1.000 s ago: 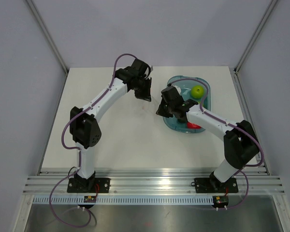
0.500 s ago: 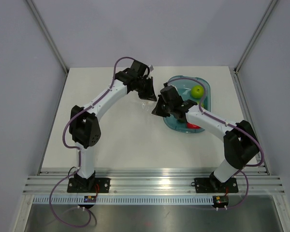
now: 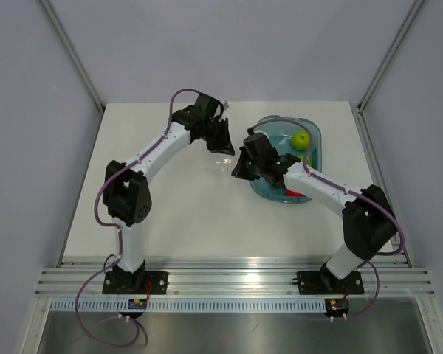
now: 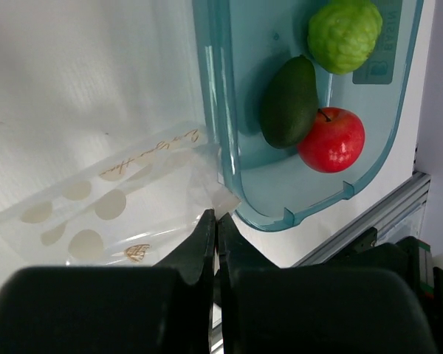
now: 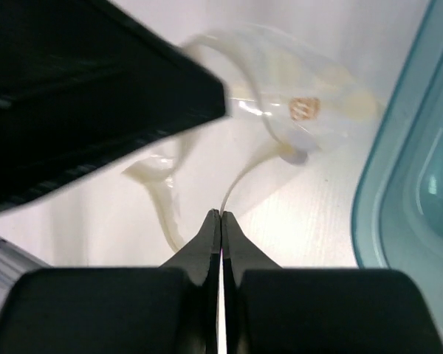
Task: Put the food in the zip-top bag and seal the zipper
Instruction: Adjust the zipper food storage bag at the center of the board.
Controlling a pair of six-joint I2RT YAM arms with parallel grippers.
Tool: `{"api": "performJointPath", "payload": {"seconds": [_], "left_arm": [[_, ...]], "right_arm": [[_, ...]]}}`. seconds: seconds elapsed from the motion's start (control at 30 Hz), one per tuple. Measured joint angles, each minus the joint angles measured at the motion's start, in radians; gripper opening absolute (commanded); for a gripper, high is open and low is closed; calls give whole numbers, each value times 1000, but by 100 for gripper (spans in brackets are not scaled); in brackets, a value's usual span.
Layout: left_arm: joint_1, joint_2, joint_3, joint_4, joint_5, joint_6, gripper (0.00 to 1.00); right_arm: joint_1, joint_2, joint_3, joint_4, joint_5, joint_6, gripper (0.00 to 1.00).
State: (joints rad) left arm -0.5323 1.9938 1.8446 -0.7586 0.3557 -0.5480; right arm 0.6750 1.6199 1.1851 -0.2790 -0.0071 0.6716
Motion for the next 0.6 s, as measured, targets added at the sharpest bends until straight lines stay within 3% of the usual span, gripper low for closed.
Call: {"api": "performJointPath", "payload": {"seconds": [0.37,0.4,0.5,0.6], "left_arm": [[47,-91,-97,-20,6,50,0],[42,-92,-110,-18,8,55,0],[21,-92,-157,-12,11,58,0],[-4,-92,-176,-23,6,58,0]], "right_arm": [[-55,27,64,-66,69,-37,1],[-63,34,79,-68,70,-40,9],[-87,54,122,-90,77,-43,19],[-100,71,161,-113,78,-40,23]]}}
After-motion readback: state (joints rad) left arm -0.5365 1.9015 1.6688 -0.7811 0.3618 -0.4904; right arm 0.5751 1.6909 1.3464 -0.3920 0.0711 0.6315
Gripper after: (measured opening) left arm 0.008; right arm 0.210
